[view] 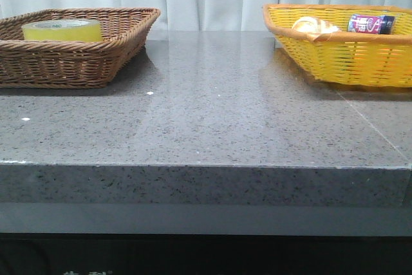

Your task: Transfer tape with both arms

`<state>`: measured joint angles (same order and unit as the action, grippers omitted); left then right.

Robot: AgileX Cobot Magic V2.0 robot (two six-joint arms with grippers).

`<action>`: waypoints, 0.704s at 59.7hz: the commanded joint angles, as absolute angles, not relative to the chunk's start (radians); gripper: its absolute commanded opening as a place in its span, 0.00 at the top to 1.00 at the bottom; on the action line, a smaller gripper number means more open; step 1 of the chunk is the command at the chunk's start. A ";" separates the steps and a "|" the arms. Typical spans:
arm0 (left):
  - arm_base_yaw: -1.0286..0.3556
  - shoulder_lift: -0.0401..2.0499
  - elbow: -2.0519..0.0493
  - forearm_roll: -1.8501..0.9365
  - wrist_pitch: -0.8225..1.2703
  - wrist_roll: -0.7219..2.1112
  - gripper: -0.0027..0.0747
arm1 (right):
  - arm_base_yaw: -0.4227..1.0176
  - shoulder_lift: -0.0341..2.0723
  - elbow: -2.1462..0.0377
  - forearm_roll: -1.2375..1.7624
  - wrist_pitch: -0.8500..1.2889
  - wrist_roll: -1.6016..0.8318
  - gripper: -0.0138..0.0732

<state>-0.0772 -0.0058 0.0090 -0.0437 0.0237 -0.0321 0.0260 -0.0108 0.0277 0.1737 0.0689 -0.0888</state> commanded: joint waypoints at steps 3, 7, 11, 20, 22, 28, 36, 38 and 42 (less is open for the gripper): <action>-0.075 -0.024 0.048 -0.052 -0.056 -0.042 0.99 | 0.023 -0.036 0.002 0.176 -0.018 -0.098 0.92; -0.075 -0.024 0.048 -0.052 -0.056 -0.042 0.99 | 0.023 -0.036 0.002 0.176 -0.015 -0.098 0.92; -0.075 -0.024 0.048 -0.052 -0.056 -0.042 0.99 | 0.023 -0.036 0.002 0.176 -0.014 -0.098 0.92; -0.075 -0.024 0.048 -0.052 -0.056 -0.042 0.99 | 0.023 -0.036 0.002 0.176 -0.016 -0.098 0.92; -0.075 -0.024 0.048 -0.052 -0.056 -0.042 0.99 | 0.023 -0.036 0.002 0.176 -0.021 -0.098 0.92; -0.075 -0.024 0.048 -0.052 -0.056 -0.042 0.99 | 0.016 -0.036 0.002 0.138 -0.048 -0.066 0.92; -0.075 -0.024 0.048 -0.052 -0.056 -0.042 0.99 | -0.011 -0.036 0.002 0.097 -0.093 -0.019 0.92; -0.075 -0.024 0.048 -0.052 -0.056 -0.042 0.99 | -0.014 -0.036 0.002 0.096 -0.096 -0.019 0.92; -0.075 -0.024 0.048 -0.052 -0.056 -0.042 0.99 | -0.014 -0.036 0.002 0.096 -0.096 -0.019 0.92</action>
